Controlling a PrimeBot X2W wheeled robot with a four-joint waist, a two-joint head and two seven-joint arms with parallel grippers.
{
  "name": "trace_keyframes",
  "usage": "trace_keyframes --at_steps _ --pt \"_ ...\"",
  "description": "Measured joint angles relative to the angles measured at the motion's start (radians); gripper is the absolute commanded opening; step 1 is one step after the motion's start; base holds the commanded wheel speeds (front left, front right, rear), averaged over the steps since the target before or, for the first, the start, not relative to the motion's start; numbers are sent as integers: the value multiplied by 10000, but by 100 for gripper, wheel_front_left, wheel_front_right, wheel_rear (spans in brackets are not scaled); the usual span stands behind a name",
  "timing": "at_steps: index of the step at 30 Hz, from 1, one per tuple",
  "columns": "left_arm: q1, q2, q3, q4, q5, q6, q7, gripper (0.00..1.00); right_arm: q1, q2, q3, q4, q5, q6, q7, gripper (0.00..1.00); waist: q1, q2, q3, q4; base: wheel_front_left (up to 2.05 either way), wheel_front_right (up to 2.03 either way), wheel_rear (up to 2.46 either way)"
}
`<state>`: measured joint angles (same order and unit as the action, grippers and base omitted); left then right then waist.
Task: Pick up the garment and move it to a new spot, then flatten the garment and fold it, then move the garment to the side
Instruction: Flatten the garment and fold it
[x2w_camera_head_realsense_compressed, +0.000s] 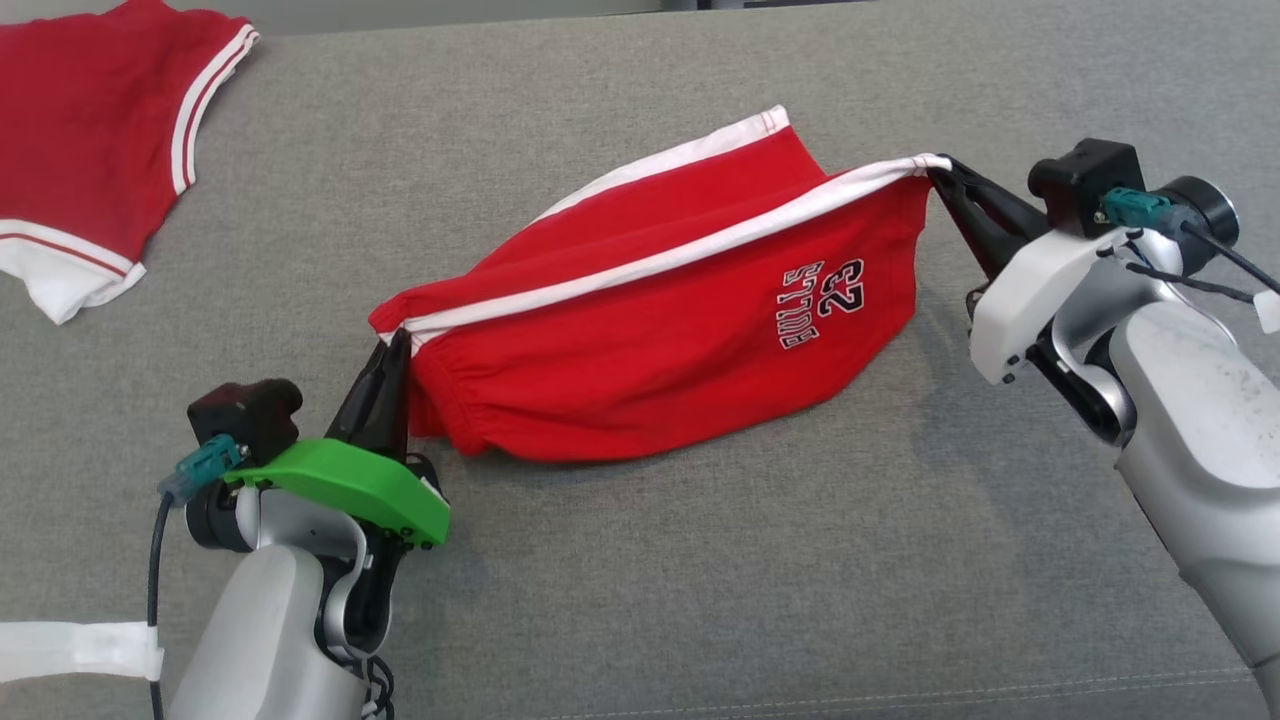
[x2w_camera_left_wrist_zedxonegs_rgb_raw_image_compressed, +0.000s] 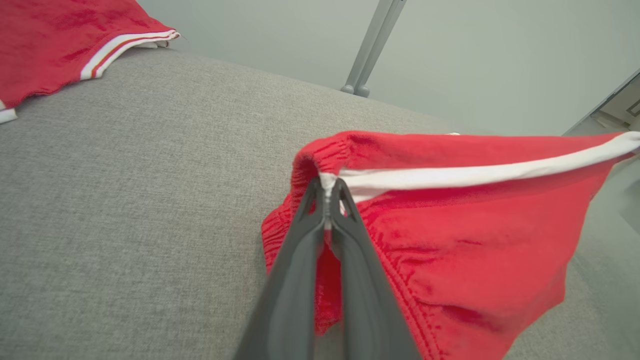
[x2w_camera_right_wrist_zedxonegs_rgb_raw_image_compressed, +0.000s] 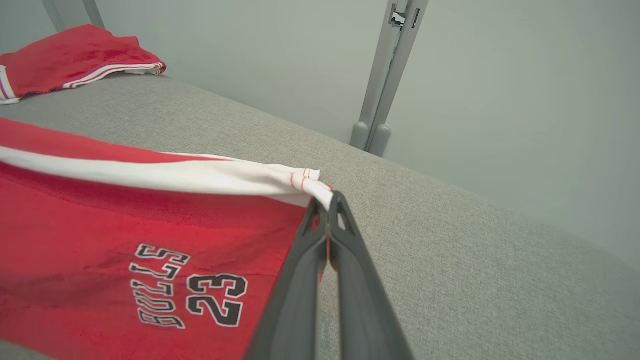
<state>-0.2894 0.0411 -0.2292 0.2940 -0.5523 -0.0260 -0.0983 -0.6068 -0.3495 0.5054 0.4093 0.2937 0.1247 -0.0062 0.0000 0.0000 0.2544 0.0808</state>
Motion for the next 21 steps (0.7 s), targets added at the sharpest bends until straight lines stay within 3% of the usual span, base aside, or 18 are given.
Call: trace_keyframes --at_steps 13,21 --pt "-1445 -150 -642 1252 -430 268 21 0 -1742 -247 882 1595 654 2 702 0 1 0 809 1017 0 0 0" --pt "-1950 -165 -1195 1580 -966 322 4 0 -2472 -222 1229 2192 988 0 840 0 1 0 1109 1252 0 0 0"
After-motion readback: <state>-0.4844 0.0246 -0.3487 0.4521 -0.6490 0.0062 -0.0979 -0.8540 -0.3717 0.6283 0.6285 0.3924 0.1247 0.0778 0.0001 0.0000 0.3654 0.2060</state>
